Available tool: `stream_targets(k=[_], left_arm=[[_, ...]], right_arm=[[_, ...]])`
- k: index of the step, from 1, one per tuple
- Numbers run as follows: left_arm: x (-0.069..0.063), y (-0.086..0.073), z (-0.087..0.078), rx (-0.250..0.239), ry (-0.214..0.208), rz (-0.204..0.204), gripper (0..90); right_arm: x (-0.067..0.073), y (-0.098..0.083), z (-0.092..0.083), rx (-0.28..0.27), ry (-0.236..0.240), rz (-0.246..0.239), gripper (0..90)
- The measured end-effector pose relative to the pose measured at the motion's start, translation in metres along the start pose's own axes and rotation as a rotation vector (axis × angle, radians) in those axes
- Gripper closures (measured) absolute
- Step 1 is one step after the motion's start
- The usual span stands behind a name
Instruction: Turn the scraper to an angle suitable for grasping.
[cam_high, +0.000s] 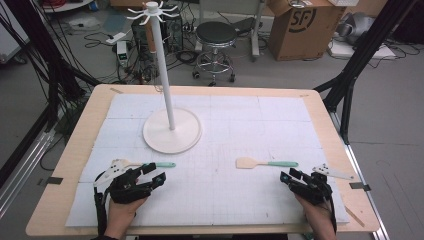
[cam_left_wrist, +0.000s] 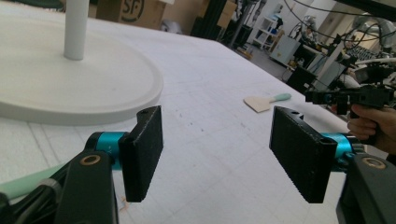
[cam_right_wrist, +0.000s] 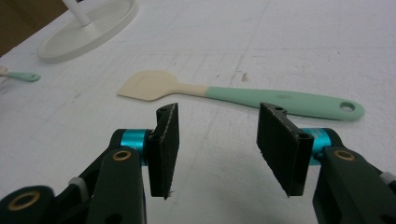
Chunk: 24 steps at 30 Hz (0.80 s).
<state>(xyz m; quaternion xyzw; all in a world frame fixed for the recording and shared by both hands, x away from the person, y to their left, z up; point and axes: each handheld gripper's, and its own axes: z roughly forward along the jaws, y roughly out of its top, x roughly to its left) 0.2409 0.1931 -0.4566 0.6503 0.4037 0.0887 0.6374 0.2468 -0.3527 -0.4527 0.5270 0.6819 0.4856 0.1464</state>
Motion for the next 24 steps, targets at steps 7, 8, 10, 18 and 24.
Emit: stream_targets(k=[7, 8, 10, 18, 24], left_arm=[[0.001, 0.002, 0.003, 0.073, 0.017, -0.044, 36.7], [0.001, 0.002, 0.004, 0.081, 0.019, -0.043, 36.7], [0.001, 0.002, 0.004, 0.094, 0.022, -0.052, 36.8], [0.003, 0.004, 0.006, 0.142, 0.057, -0.102, 36.5], [0.003, 0.004, 0.006, 0.148, 0.058, -0.1, 36.3]], right_arm=[[-0.007, 0.003, 0.005, 0.035, -0.015, 0.028, 48.1], [-0.007, 0.004, 0.005, 0.049, -0.018, 0.027, 48.1], [-0.009, 0.005, 0.006, 0.068, -0.023, 0.029, 49.1], [-0.015, 0.008, 0.013, 0.156, -0.032, 0.048, 71.8], [-0.022, 0.013, 0.018, 0.202, -0.047, 0.068, 89.6]])
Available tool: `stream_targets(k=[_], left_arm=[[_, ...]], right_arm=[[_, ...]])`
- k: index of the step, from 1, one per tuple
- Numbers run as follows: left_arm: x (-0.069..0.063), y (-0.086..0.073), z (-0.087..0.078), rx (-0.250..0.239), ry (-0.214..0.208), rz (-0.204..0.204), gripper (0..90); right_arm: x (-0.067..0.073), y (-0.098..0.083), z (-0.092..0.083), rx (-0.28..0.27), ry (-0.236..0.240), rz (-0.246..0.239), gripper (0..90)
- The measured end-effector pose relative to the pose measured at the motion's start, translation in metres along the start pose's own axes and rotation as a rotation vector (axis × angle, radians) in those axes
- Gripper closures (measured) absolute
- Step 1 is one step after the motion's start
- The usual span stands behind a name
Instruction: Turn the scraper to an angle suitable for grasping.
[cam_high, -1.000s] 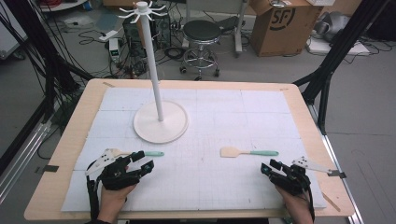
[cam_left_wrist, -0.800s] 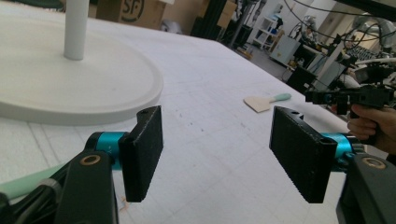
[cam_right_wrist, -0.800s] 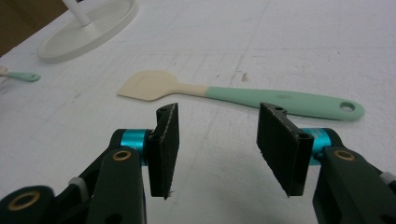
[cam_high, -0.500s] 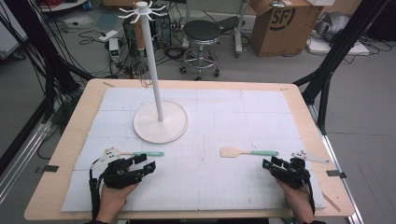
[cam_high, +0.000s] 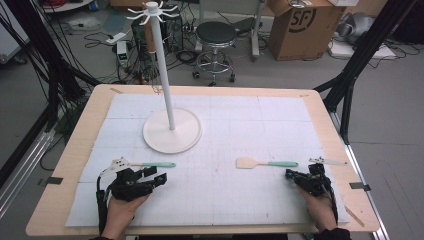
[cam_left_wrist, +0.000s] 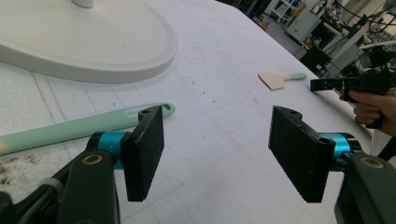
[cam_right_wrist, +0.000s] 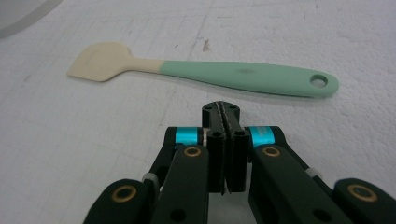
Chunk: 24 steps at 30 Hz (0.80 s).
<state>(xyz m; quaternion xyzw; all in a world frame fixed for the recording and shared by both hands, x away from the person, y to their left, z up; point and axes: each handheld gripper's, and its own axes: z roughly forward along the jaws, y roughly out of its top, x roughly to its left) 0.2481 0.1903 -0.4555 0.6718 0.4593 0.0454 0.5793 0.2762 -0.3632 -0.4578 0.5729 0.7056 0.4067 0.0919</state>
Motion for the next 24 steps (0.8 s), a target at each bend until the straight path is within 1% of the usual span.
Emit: stream_targets(k=[1, 2, 4, 9, 11, 15, 24], left_arm=[[0.0, 0.0, 0.0, 0.0, -0.002, 0.002, 36.2], [0.0, 0.0, 0.001, 0.001, -0.001, 0.003, 36.3], [0.0, 0.0, 0.001, 0.005, 0.0, 0.007, 36.3], [-0.001, 0.0, 0.001, 0.004, -0.001, 0.001, 36.2], [0.0, 0.0, 0.001, 0.002, -0.001, 0.003, 36.3], [0.0, 0.0, 0.0, -0.008, 0.002, -0.002, 36.6], [0.0, 0.0, 0.002, -0.001, 0.003, 0.002, 36.7]], right_arm=[[0.0, 0.001, 0.0, 0.003, -0.002, 0.008, 89.7], [-0.001, 0.002, 0.001, 0.009, -0.003, 0.005, 89.7], [-0.003, 0.005, 0.004, 0.001, -0.009, 0.002, 89.7], [-0.005, 0.011, 0.009, -0.002, -0.025, 0.02, 89.7], [-0.004, 0.013, 0.011, -0.002, -0.038, 0.01, 89.7], [-0.003, 0.019, 0.016, 0.006, -0.056, 0.014, 89.7], [-0.004, 0.028, 0.025, 0.003, -0.066, 0.02, 89.7]])
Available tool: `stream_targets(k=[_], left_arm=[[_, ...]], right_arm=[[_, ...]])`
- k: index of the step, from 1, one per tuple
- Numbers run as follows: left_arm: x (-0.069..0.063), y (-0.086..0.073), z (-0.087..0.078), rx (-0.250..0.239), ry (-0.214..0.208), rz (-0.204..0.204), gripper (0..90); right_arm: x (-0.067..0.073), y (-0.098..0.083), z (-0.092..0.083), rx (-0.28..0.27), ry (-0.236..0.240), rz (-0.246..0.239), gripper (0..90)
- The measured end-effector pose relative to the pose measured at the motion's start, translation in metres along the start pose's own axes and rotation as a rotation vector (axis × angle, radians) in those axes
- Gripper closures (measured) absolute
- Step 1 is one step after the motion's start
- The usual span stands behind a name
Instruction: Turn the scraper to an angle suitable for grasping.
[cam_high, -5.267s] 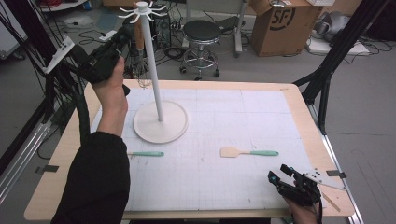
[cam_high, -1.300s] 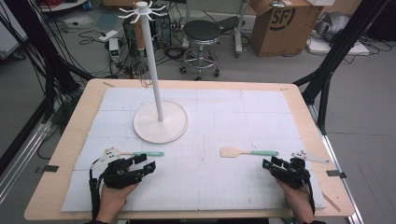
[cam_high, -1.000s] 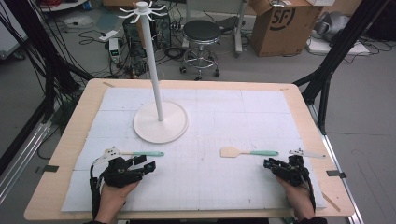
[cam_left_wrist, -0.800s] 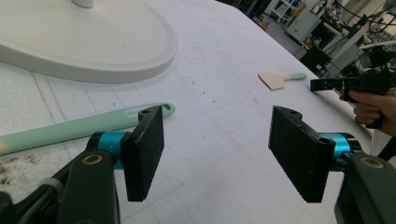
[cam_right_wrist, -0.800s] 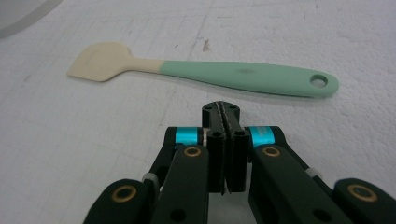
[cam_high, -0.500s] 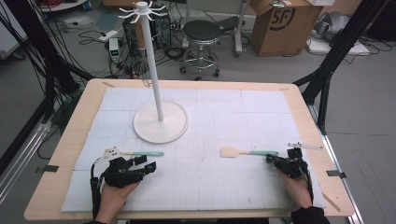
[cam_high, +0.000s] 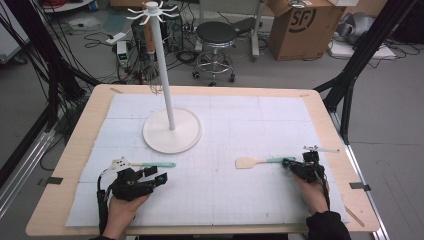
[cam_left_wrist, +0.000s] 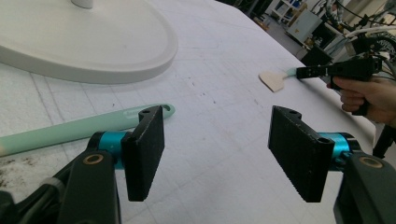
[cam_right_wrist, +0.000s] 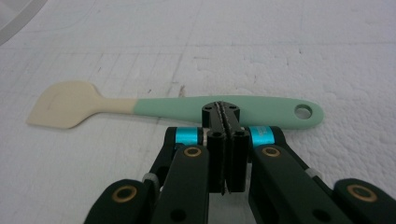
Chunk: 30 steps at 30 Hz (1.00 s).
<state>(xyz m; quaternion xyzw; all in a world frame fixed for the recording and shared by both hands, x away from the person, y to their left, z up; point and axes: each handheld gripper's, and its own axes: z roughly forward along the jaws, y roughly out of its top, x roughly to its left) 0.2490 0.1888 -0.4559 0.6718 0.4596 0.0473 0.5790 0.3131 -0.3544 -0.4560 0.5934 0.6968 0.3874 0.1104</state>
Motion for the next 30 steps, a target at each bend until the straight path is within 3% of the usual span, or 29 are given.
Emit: stream_targets(k=[5, 7, 14, 19, 21, 26, 28, 30], left_arm=[[0.0, 0.0, 0.0, -0.006, 0.007, 0.001, 37.1], [0.0, 0.0, 0.0, -0.009, 0.007, -0.004, 37.2], [0.0, 0.001, 0.001, -0.009, 0.007, -0.001, 37.5], [0.0, 0.001, 0.001, -0.01, 0.008, -0.005, 37.5], [0.001, 0.001, 0.001, -0.009, 0.01, -0.005, 37.5], [0.001, 0.001, 0.001, -0.006, 0.008, -0.003, 37.6], [0.001, 0.001, 0.0, -0.008, 0.007, -0.005, 37.6], [0.001, 0.0, 0.0, -0.01, 0.009, -0.003, 37.6]], right_arm=[[0.0, 0.007, 0.008, 0.0, 0.006, 0.009, 89.7], [0.001, 0.01, 0.012, 0.005, 0.025, 0.037, 89.6], [0.011, 0.021, 0.027, 0.018, 0.036, 0.014, 89.6], [0.013, 0.022, 0.03, 0.014, 0.058, 0.047, 89.6], [0.013, 0.021, 0.031, 0.009, 0.142, 0.088, 89.7], [0.051, 0.023, 0.043, 0.034, 0.205, 0.011, 89.7], [0.066, 0.028, 0.05, 0.018, 0.223, -0.001, 89.7], [0.078, 0.033, 0.057, 0.03, 0.212, -0.022, 89.6]])
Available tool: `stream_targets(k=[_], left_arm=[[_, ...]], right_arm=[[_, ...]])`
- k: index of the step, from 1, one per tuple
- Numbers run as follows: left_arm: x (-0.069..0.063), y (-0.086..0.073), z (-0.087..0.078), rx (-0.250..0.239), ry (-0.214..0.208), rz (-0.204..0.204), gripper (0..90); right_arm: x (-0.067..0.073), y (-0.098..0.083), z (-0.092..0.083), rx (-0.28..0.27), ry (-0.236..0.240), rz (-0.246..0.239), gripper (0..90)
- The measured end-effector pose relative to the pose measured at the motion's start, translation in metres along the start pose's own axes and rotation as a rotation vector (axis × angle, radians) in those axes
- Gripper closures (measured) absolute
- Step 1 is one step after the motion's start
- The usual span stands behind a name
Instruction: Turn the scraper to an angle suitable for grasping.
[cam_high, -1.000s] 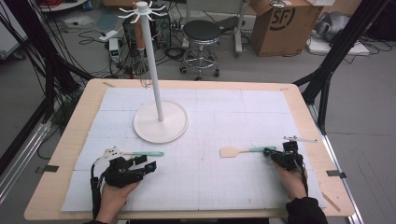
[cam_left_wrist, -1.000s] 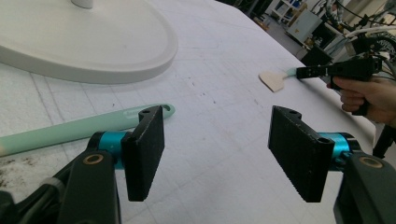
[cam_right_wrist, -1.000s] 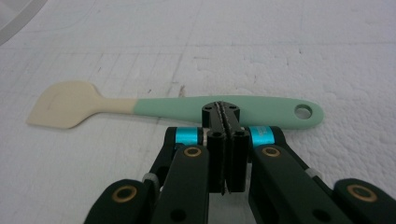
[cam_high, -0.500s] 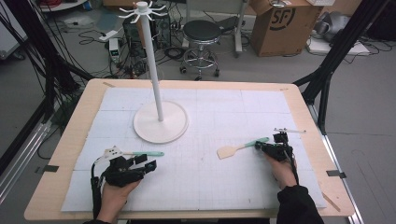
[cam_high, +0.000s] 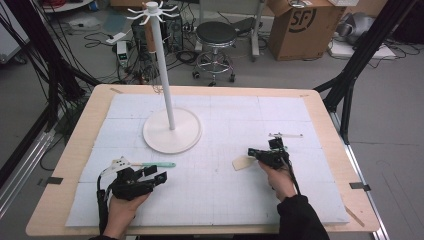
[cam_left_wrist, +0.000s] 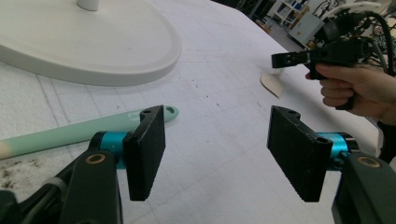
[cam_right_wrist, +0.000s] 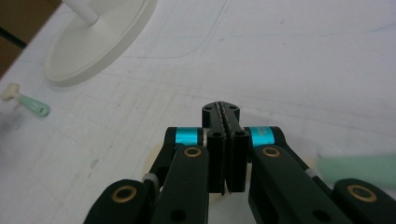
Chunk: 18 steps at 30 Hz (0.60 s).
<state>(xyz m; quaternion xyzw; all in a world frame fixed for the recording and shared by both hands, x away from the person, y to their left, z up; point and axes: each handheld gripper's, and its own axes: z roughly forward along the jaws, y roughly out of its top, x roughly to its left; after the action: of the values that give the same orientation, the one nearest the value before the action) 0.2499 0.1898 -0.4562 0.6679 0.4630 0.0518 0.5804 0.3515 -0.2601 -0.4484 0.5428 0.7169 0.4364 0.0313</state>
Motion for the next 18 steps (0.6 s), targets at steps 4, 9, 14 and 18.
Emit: stream_targets(k=[4, 9, 14, 18], left_arm=[[0.0, 0.0, 0.0, 0.005, -0.008, 0.003, 37.8], [0.001, -0.001, -0.001, -0.002, -0.015, -0.003, 37.7], [0.001, -0.001, -0.001, 0.002, -0.016, -0.002, 37.8], [0.0, -0.001, -0.002, 0.002, -0.019, -0.006, 37.8]], right_arm=[[0.009, 0.007, 0.016, 0.035, -0.016, -0.001, 89.7], [0.0, 0.007, 0.023, 0.052, -0.03, 0.053, 89.6], [-0.003, 0.006, 0.021, 0.058, -0.02, 0.077, 89.7], [0.001, 0.003, 0.018, 0.086, -0.013, 0.087, 89.7]])
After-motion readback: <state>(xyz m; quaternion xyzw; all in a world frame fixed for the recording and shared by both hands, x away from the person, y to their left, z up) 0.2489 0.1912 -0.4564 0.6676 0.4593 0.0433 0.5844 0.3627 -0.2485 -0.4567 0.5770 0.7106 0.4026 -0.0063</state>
